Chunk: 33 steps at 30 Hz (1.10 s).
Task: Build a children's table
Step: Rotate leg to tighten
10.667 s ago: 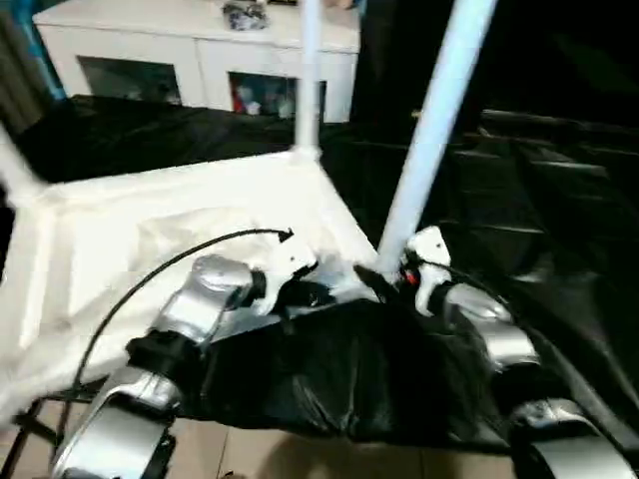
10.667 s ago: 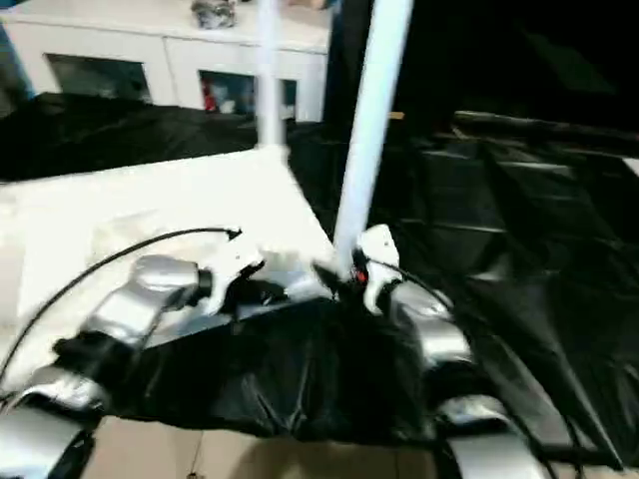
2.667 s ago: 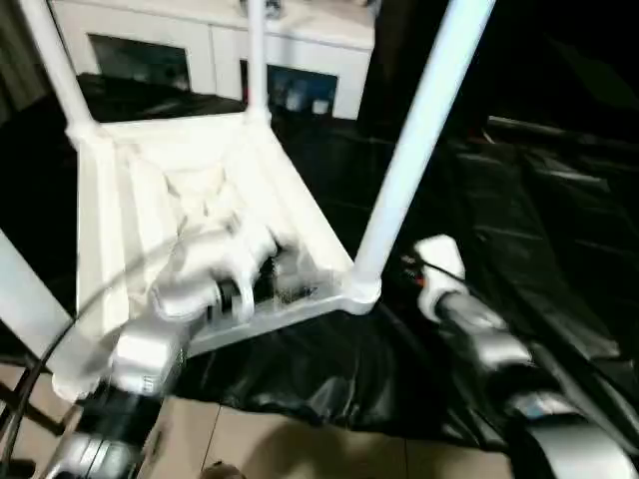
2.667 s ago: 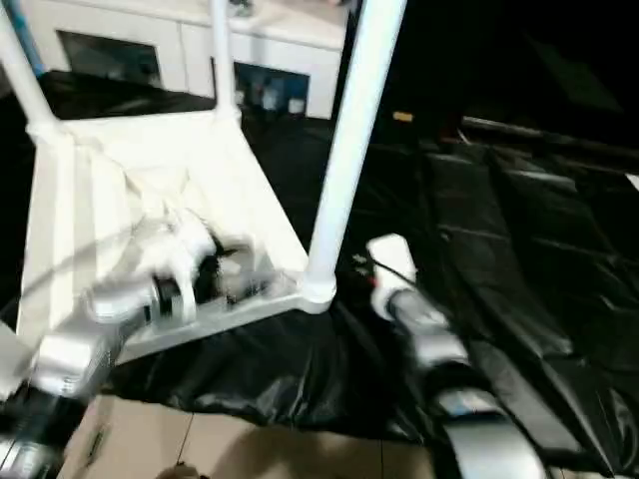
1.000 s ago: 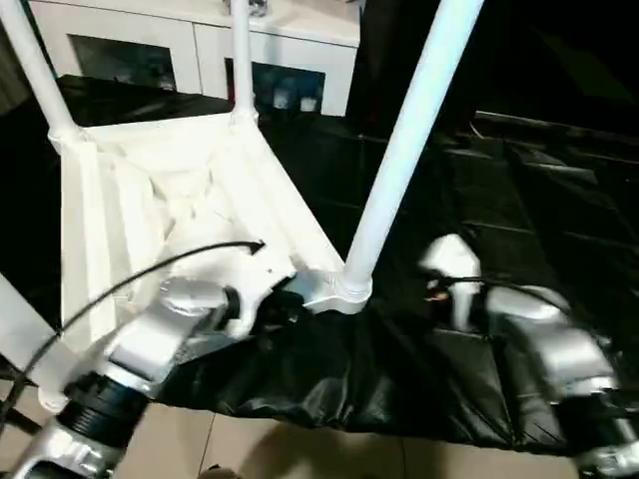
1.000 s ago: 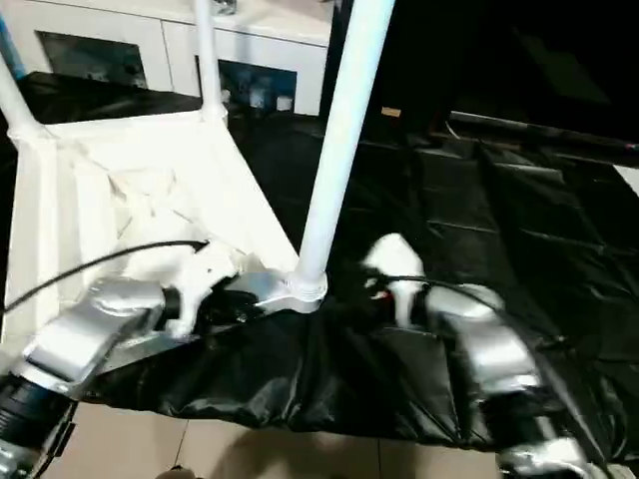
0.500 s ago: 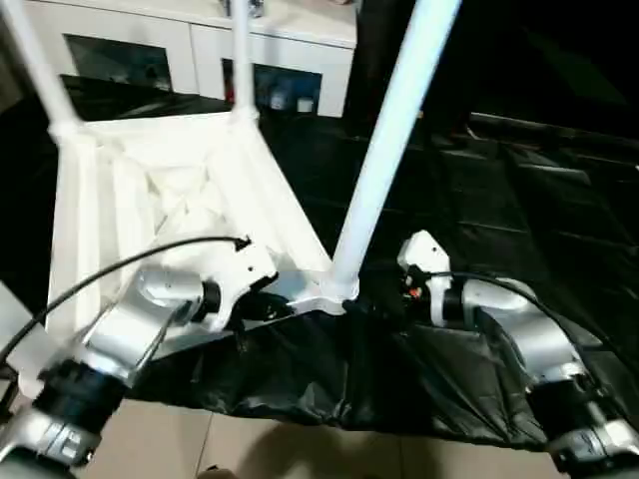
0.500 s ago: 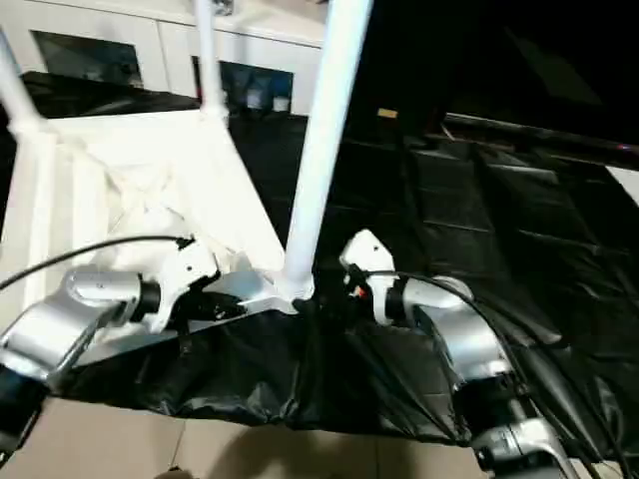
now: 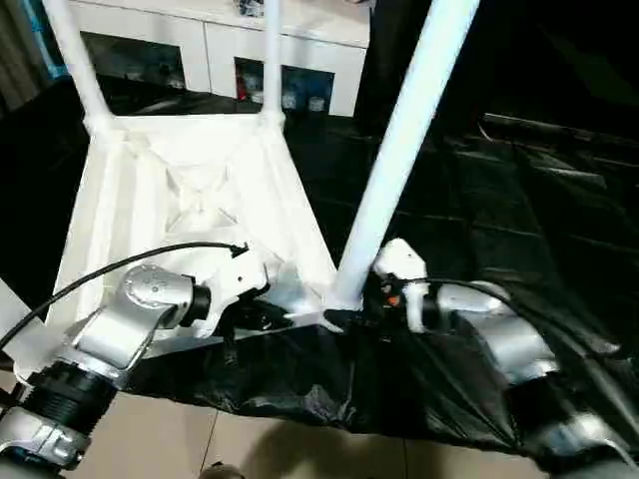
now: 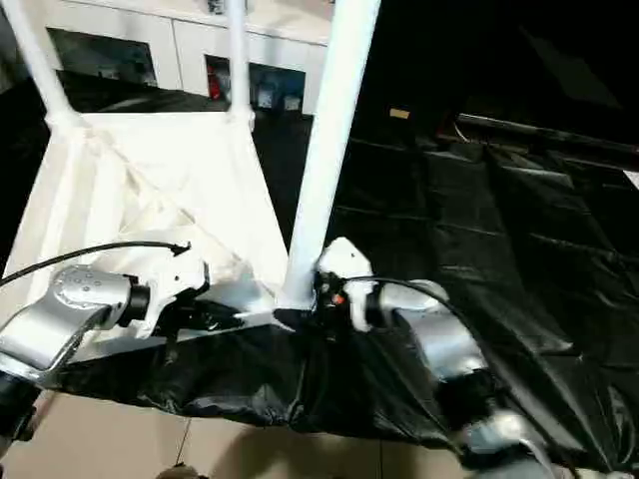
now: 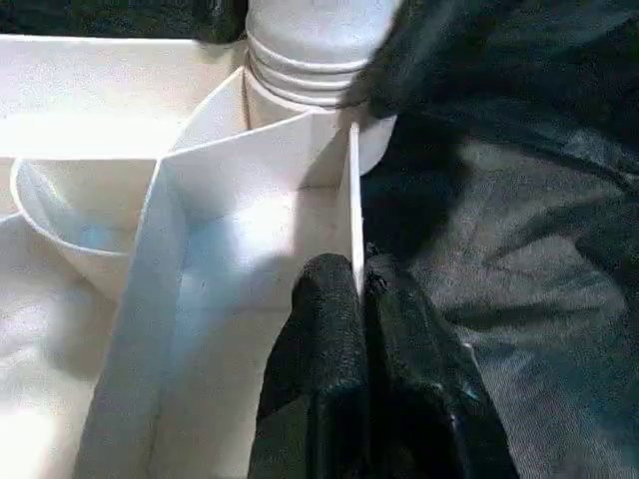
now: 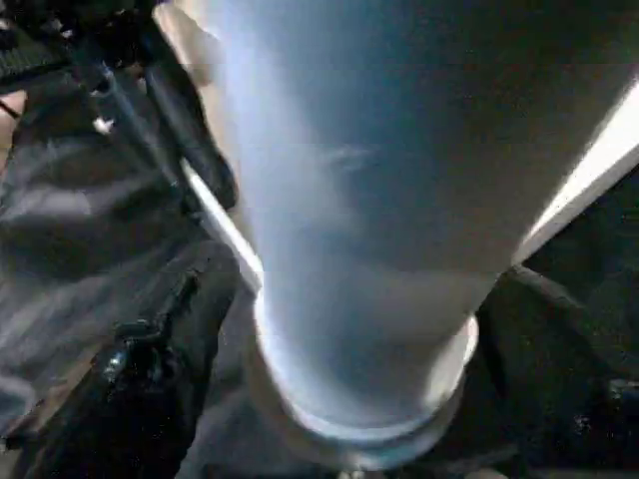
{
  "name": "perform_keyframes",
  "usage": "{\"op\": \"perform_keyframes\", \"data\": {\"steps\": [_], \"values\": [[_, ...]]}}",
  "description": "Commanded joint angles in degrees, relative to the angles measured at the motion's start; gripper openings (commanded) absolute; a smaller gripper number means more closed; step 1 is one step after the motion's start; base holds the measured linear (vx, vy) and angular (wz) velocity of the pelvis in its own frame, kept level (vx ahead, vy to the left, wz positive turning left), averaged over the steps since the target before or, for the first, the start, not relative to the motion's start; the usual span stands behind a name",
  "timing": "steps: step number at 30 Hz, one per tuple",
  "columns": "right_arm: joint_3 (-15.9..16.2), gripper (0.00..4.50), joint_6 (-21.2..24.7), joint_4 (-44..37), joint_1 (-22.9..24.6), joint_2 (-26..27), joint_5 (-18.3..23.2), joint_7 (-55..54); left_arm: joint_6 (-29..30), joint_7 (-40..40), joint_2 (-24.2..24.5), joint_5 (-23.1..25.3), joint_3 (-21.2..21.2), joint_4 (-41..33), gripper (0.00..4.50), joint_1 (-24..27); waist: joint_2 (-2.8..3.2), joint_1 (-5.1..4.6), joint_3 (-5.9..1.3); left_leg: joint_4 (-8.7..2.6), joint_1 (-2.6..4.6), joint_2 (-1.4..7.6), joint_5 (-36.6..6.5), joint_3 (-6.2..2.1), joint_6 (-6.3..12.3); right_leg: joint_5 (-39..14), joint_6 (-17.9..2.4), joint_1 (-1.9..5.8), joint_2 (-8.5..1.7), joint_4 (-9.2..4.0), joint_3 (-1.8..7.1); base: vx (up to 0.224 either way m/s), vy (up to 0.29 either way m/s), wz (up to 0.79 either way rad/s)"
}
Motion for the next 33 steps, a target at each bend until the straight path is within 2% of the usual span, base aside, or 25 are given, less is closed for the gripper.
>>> {"op": "perform_keyframes", "data": {"steps": [1, 2, 3, 4, 7, 8, 13, 19, 20, 21, 22, 23, 25, 27, 28, 29, 30, 31, 32, 33], "values": [[0.0, 3.45, -0.8, 1.8, -1.5, -0.1, -0.8, 0.0, -1.9, -2.1, -0.7, -0.5, -0.7, 0.7, 0.00, -0.6, 1.43, -0.14, -3.31, -4.29, 0.52, 0.70, -14.9, 0.01, -2.17, -13.5, -9.3, 2.47, -4.12, -4.65, 2.93, 0.000, 0.000, 0.00], [0.0, 3.45, -0.7, 2.2, -1.7, 0.1, -0.8, 0.0, -1.9, -2.3, -0.7, -0.4, -0.6, 0.8, 0.00, -0.6, 1.40, -0.11, -3.30, -4.32, 0.51, 0.68, -14.8, 0.00, -2.14, -13.3, -9.3, 2.52, -4.13, -4.61, 2.95, 0.000, 0.000, 0.00], [0.1, 3.27, -0.9, 2.9, -2.1, 0.2, -0.9, -0.1, -1.6, -2.4, -0.6, -0.2, -0.6, 0.9, 0.00, -0.7, 1.74, -0.10, -3.35, -4.33, 0.49, 0.66, -14.5, -0.03, -2.22, -12.4, -9.4, 2.57, -4.08, -4.51, 2.95, 0.000, 0.000, 0.00], [0.0, 3.27, -1.0, 3.7, -2.5, 0.4, -1.0, -0.2, -1.7, -2.5, -0.6, -0.1, -0.7, 1.1, 0.00, -0.9, 1.42, -0.23, -3.36, -4.32, 0.38, 0.66, -14.5, 0.00, -2.22, -12.2, -9.4, 2.65, -4.06, -4.47, 2.93, 0.000, 0.000, 0.00], [-0.1, 3.11, -0.9, 4.8, -2.9, 0.6, -0.9, 0.1, -0.9, -2.7, -1.0, -0.1, -0.6, 1.6, 0.00, -1.2, 1.36, -0.23, -3.29, -4.28, 0.48, 0.62, -14.8, 0.02, -2.12, -13.7, -9.3, 2.60, -4.16, -4.61, 2.96, 0.000, 0.000, 0.00], [0.1, 2.89, -1.1, 5.4, -3.0, 0.8, -1.1, 0.2, -0.8, -3.0, -1.2, -0.2, -0.6, 2.1, 0.00, -1.5, 1.34, -0.22, -3.26, -4.27, 0.47, 0.64, -14.8, 0.03, -2.06, -14.3, -9.2, 2.59, -4.20, -4.66, 3.00, 0.000, 0.000, 0.00], [0.1, 2.74, -2.3, 8.4, -4.0, 1.5, -1.4, 0.4, -1.0, -3.1, -2.0, -0.3, -0.5, 4.1, 0.00, -2.3, 1.29, -0.32, -3.20, -4.28, 0.52, 0.61, -15.5, 0.01, -2.08, -16.3, -8.8, 2.45, -4.18, -4.86, 2.97, 0.000, 0.000, 0.00], [-2.2, 2.72, -1.7, 11.8, -4.2, 4.7, -1.6, -7.3, 1.7, 1.3, -4.8, 2.0, -0.9, 6.6, 0.00, -3.8, 1.29, -0.64, -3.05, -4.44, 0.58, 0.67, -17.0, -0.15, -2.67, -19.7, -8.2, 2.25, -4.32, -5.17, 2.98, 0.000, 0.000, 0.00], [-2.6, 2.72, -1.9, 12.3, -4.0, 5.5, -2.0, -9.7, 2.3, 2.6, -5.5, 2.9, -1.4, 7.1, 0.00, -4.2, 1.14, -0.69, -2.91, -4.46, 0.75, 0.69, -17.8, -0.19, -2.83, -21.6, -7.9, 2.09, -4.40, -5.47, 2.92, 0.000, 0.000, 0.00], [-3.7, 2.72, -1.4, 13.1, -3.6, 7.2, -2.0, -14.3, 3.7, 6.4, -7.5, 4.3, -1.5, 8.3, 0.00, -4.9, 1.20, -0.72, -2.89, -4.46, 0.76, 0.65, -18.1, -0.25, -2.93, -22.5, -7.6, 2.11, -4.43, -5.51, 2.90, 0.000, 0.000, 0.00], [-4.6, 2.71, -1.4, 13.8, -3.2, 9.0, -2.1, -18.3, 4.6, 9.3, -9.5, 5.0, -1.5, 9.3, 0.00, -5.4, 1.30, -0.78, -2.85, -4.50, 0.96, 0.67, -19.0, -0.40, -3.27, -24.5, -7.1, 1.82, -4.50, -5.74, 2.81, 0.000, 0.000, 0.00], [-5.9, 2.71, -1.3, 14.7, -2.9, 10.9, -1.9, -22.8, 5.6, 12.9, -12.0, 5.8, -1.3, 10.6, 0.00, -6.1, 1.11, -0.88, -2.78, -4.49, 1.10, 0.64, -19.4, -0.35, -3.72, -25.2, -6.7, 1.64, -4.51, -5.88, 2.92, 0.000, 0.000, 0.00], [-7.7, 2.71, -0.8, 16.9, -3.0, 14.2, -1.5, -29.9, 6.5, 17.6, -15.8, 6.8, -1.3, 13.0, 0.00, -7.3, 0.99, -0.94, -2.75, -4.54, 1.19, 0.46, -20.7, -0.49, -3.71, -28.5, -5.5, 1.65, -4.58, -6.27, 2.72, 0.000, 0.000, 0.00], [-7.6, 2.71, -1.8, 18.6, -3.5, 16.3, -2.2, -33.7, 6.6, 20.2, -18.2, 7.6, -1.6, 15.1, 0.00, -8.2, 1.23, -0.98, -2.63, -4.50, 1.46, 0.27, -22.7, -0.68, -3.39, -31.8, -3.9, 1.35, -4.61, -6.79, 2.54, 0.000, 0.000, 0.00], [-7.0, 2.71, -3.2, 19.9, -4.1, 18.5, -3.4, -36.6, 6.4, 21.8, -20.0, 8.6, -2.2, 16.9, 0.00, -8.9, 1.18, -1.04, -2.37, -4.36, 1.98, 0.11, -25.0, -0.75, -3.07, -35.5, -2.6, 0.85, -4.70, -7.58, 2.24, 0.000, 0.000, 0.00], [-6.7, 2.71, -3.6, 20.7, -4.6, 19.8, -3.9, -38.1, 6.2, 22.7, -20.9, 8.9, -2.3, 17.8, 0.00, -9.3, 1.77, -1.32, -2.12, -3.97, 2.84, -0.25, -27.9, -0.88, -2.85, -40.3, -1.1, 0.12, -4.71, -8.69, 1.70, 0.000, 0.000, 0.00], [-6.1, 2.71, -4.7, 21.0, -5.1, 20.7, -4.5, -38.2, 6.1, 22.9, -21.4, 9.4, -2.5, 18.3, 0.00, -9.5, 1.56, -1.59, -2.20, -3.98, 3.06, -0.31, -29.4, -1.23, -2.55, -42.2, 0.0, 0.38, -4.73, -9.20, 0.97, 0.000, 0.000, 0.00], [-6.1, 2.71, -4.7, 21.0, -5.1, 20.7, -4.5, -38.2, 6.1, 22.9, -21.4, 9.4, -2.5, 18.3, 0.00, -9.5, 1.56, -1.88, -2.23, -4.12, 2.96, -0.33, -29.9, -1.39, -2.36, -42.4, 0.4, 0.67, -4.68, -9.47, 0.58, 0.000, 0.000, 0.00], [-5.5, 2.71, -6.2, 20.8, -5.3, 21.1, -5.1, -37.5, 6.2, 22.6, -21.4, 10.0, -2.9, 18.3, 0.00, -9.6, 1.94, -1.82, -2.68, -4.74, 2.42, -0.19, -29.6, -1.84, -2.04, -40.0, 0.6, 1.63, -4.91, -9.43, 0.49, 0.000, 0.000, 0.00], [-5.5, 2.71, -7.2, 20.7, -5.3, 21.0, -5.4, -37.1, 5.6, 22.4, -21.3, 10.5, -3.0, 18.4, 0.00, -9.6, 2.20, -1.77, -2.88, -5.00, 2.19, -0.14, -28.9, -1.98, -1.88, -38.1, 0.2, 1.96, -5.01, -9.24, 0.60, 0.000, 0.000, 0.00]]}}
